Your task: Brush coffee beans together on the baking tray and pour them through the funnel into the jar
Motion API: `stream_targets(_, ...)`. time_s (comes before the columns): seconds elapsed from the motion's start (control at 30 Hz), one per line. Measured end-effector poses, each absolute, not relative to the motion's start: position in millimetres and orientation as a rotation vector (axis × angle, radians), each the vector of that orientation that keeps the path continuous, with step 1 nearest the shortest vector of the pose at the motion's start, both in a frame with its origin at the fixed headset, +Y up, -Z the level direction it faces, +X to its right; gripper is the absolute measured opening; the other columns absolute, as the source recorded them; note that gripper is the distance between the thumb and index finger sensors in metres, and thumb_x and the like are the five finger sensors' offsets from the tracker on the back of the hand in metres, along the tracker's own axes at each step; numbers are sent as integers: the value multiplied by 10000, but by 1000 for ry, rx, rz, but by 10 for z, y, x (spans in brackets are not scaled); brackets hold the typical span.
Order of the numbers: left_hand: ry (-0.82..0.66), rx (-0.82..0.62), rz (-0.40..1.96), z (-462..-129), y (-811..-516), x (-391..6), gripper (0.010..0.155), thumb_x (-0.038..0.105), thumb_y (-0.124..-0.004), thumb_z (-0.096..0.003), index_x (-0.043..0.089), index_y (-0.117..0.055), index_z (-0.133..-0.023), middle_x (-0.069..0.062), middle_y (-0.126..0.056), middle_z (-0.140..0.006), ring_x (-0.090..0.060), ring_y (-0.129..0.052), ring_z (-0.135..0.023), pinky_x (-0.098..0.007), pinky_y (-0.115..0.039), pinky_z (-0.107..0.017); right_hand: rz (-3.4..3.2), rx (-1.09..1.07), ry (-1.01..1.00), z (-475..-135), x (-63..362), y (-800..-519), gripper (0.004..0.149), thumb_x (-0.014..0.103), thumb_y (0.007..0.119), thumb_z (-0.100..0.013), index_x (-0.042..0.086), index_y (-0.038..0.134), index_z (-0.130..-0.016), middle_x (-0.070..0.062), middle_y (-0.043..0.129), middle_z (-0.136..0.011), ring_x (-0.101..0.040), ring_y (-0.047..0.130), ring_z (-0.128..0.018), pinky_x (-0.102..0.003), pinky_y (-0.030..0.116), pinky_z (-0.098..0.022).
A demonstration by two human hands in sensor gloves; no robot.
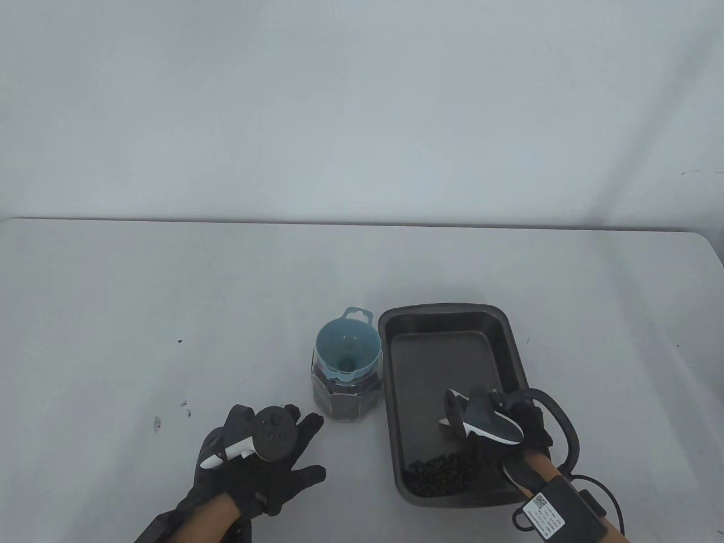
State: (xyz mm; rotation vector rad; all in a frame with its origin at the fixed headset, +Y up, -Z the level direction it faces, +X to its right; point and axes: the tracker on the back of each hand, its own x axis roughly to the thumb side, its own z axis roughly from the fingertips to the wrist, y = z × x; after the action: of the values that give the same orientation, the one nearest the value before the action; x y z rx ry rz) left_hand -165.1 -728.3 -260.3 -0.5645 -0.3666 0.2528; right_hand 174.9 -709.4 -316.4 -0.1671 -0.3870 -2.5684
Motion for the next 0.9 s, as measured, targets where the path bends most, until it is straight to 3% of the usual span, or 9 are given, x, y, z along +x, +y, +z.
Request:
stream_targets(0.3,-369,-570,257,-2607,-7288,-1652,877,768,-519,-402,381,-171,-1107,-135,-169,-1188,-479,-214,-1123,-647,-228,-784,-2445,-112,-599,-3131,1776,-7139,405,371,811,-367,276,881,-754,37,969,-529,-89,959,-194,-287,863,-119)
stream_targets(0.4,-369,-571,258,-2608,-7290,-1652,875,768,-518,-402,381,-174,-1107,-136,-172,-1188,-476,-215,-1123,-646,-229,-785,-2393,-47,-752,-3096,1792,-7143,422,372,783,-384,267,852,-787,43,965,-502,-88,948,-160,-293,863,-98)
stream_targets(0.9,-372,-573,264,-2612,-7294,-1654,876,766,-516,-402,376,-181,-1111,-140,-177,-1187,-475,-222,-1123,-646,-234,-785,-2366,106,-1152,-3201,1849,-7131,473,369,765,-380,194,869,-807,16,983,-474,-101,978,-116,-309,884,-63)
